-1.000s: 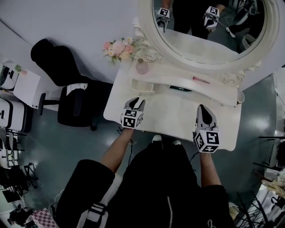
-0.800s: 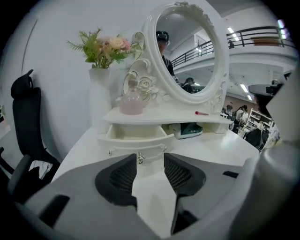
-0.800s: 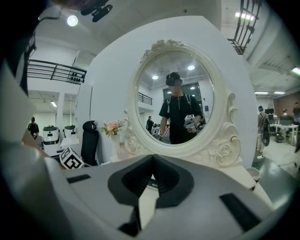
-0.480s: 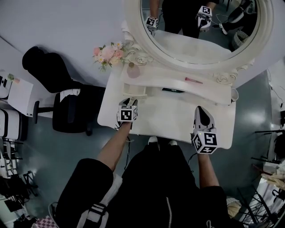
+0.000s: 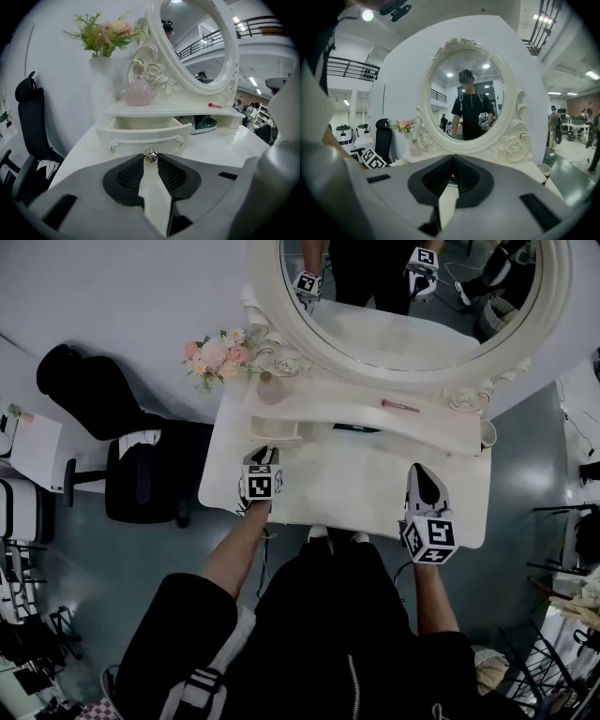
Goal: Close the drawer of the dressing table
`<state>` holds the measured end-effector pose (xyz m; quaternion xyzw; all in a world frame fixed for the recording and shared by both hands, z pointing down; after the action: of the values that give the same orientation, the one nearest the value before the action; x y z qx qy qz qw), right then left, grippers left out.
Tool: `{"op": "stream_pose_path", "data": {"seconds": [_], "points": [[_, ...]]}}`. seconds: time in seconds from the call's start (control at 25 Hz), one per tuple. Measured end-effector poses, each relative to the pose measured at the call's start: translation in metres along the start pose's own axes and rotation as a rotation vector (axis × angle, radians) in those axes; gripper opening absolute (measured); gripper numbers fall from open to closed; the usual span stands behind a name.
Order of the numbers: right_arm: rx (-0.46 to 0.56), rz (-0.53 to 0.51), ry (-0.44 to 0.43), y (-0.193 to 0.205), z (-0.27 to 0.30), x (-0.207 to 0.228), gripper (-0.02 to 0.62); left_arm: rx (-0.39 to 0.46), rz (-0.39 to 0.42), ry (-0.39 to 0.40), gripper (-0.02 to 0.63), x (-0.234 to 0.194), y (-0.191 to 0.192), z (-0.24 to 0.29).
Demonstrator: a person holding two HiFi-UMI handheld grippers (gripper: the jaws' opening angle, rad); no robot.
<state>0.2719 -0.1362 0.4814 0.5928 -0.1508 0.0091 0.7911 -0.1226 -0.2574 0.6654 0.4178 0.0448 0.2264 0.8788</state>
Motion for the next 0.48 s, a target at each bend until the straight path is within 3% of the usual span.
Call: {"op": "stream_pose_path", "data": {"seconds": [0.48], "points": [[-0.013,0.004,0.005,0.002,0.002,0.0001,0.002,-0.003,0.007,0.01,0.1,-0.0045,-0.0054,0.0091]]}}
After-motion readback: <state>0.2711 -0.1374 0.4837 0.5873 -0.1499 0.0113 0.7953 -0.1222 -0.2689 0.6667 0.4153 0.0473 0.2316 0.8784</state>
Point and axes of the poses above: the fingertips, and each gripper's own axes: z forward along the fingers, x to its right, y out of its underside, the point moved 10 cm from there along -z, backward along the fingers, and after that the axes turned 12 degrees about z, right-handed, at the moved point
